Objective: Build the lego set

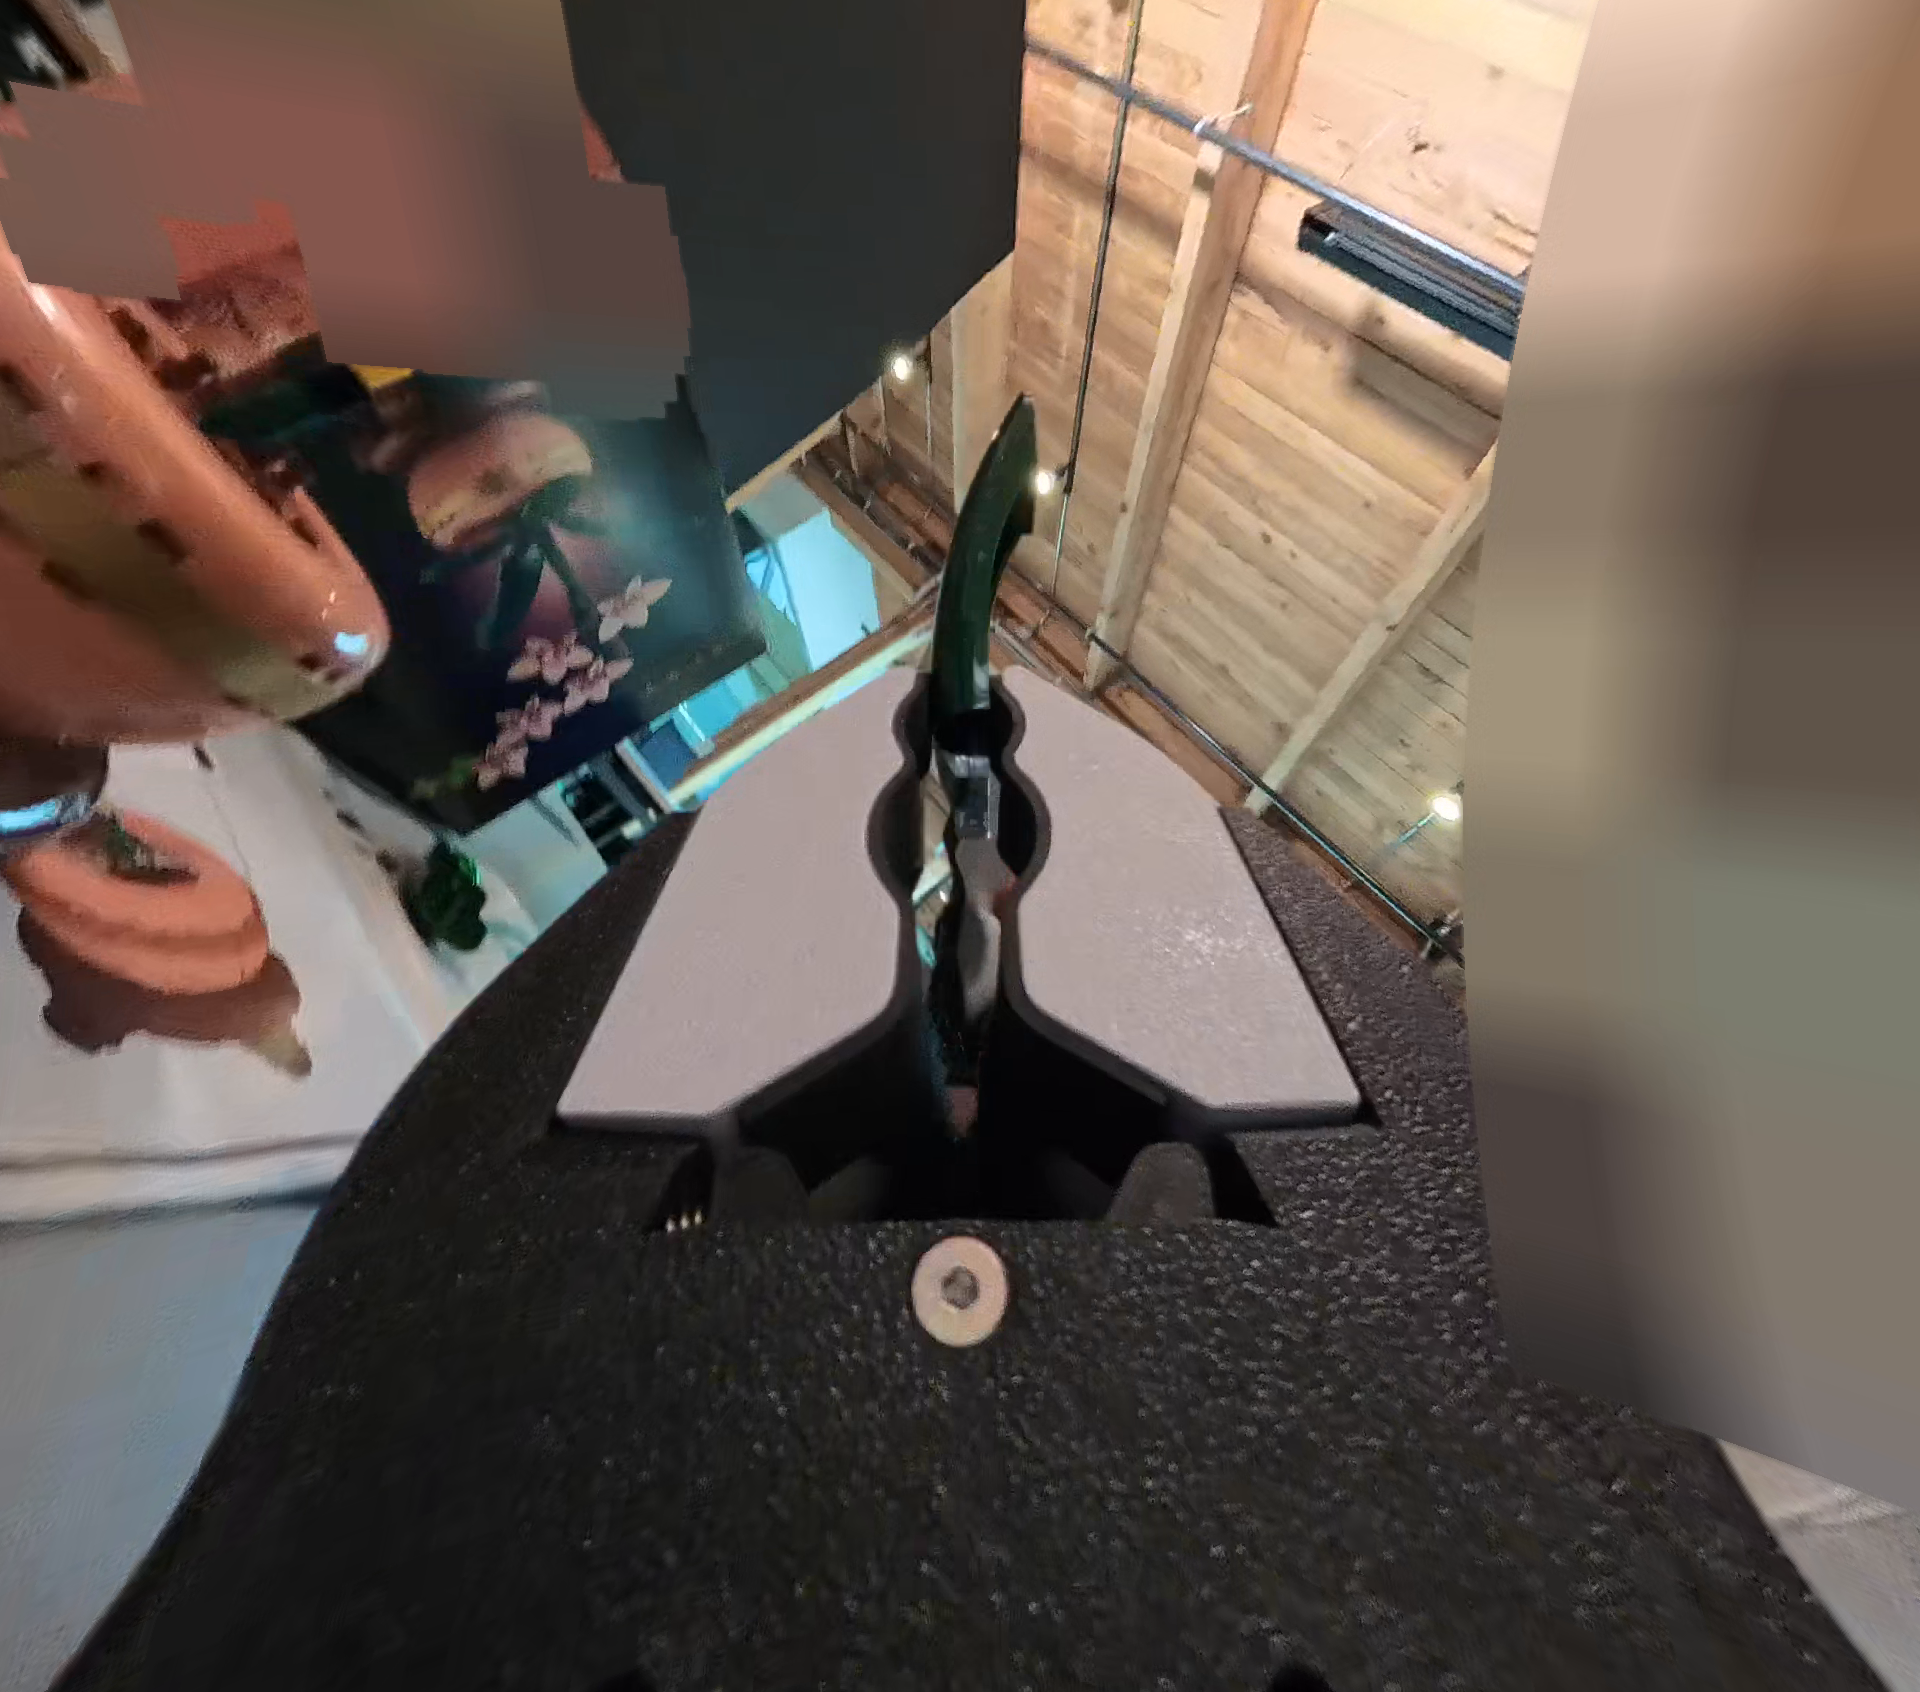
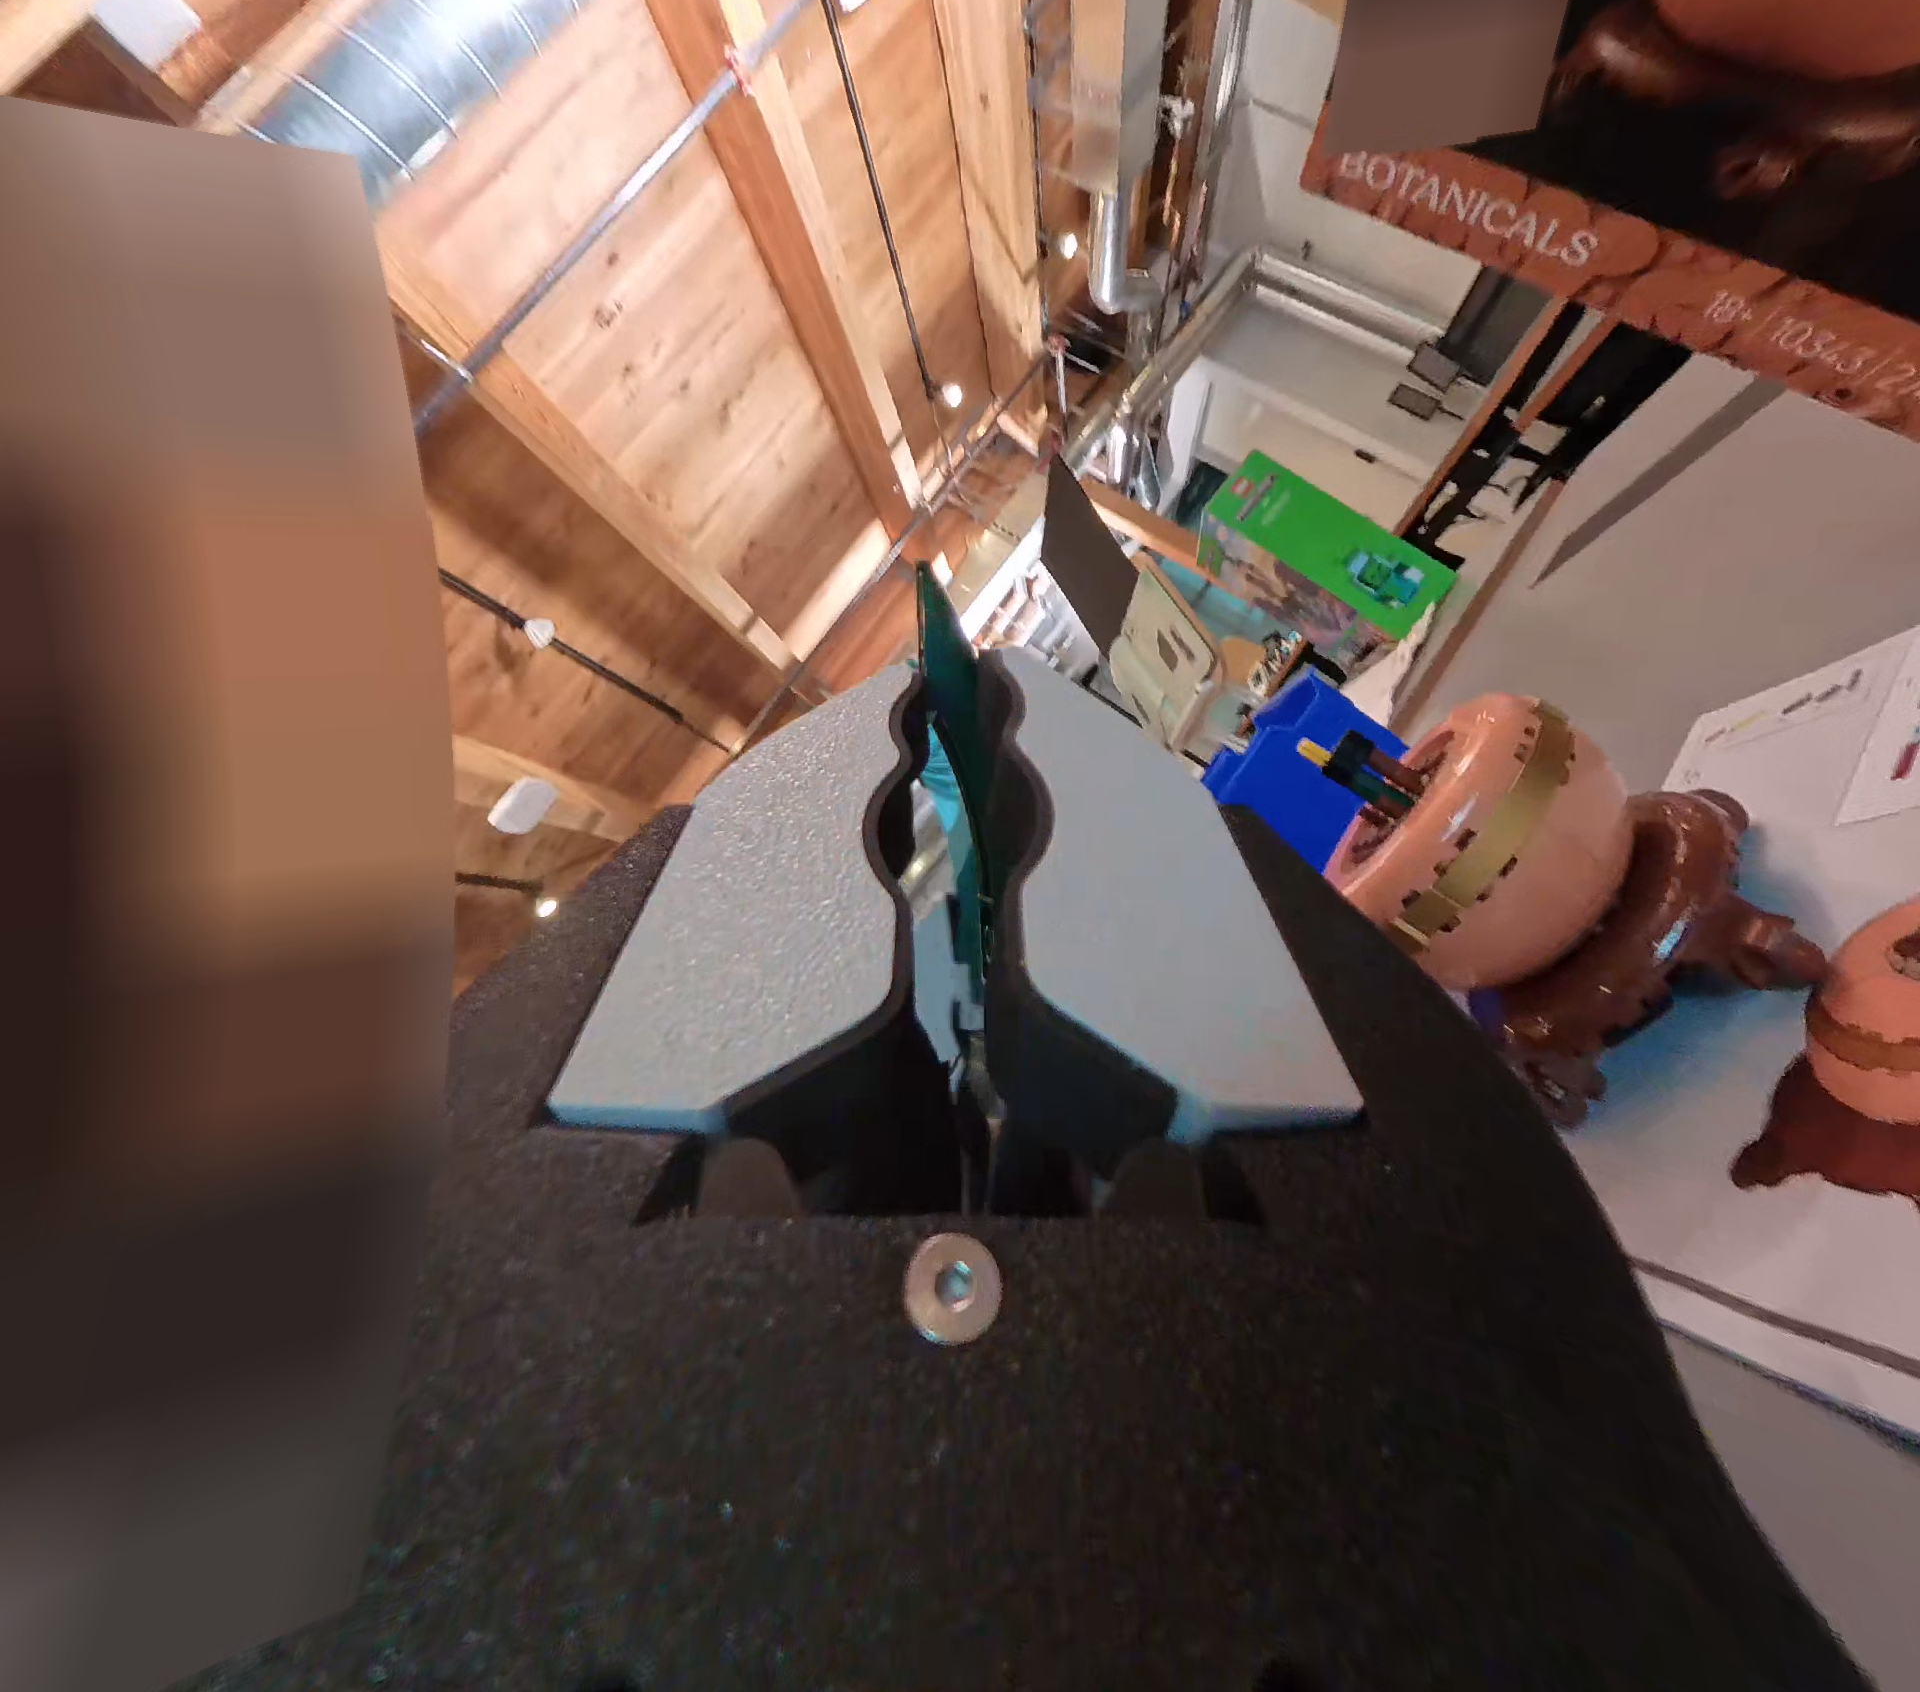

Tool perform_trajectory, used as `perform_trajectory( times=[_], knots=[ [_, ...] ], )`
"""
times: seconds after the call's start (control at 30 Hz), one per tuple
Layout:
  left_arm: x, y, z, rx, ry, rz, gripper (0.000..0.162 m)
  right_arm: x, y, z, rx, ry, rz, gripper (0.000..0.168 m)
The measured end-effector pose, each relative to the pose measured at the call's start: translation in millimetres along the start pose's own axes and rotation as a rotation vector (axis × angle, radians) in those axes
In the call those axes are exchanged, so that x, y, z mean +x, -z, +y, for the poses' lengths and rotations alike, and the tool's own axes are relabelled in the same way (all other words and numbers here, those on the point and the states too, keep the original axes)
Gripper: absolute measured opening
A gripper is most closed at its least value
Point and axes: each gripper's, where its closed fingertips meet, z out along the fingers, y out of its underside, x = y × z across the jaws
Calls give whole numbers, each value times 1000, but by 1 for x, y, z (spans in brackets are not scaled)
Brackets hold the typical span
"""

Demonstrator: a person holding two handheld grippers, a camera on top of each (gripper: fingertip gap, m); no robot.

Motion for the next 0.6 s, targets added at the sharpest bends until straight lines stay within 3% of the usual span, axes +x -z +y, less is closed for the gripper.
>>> perform_trajectory(
  times=[0.6],
  knots=[
    [2, -17, 23, -49, -149, 52, 9, -13, -18, 2, -12, -23, -33, 9]
  ],
)
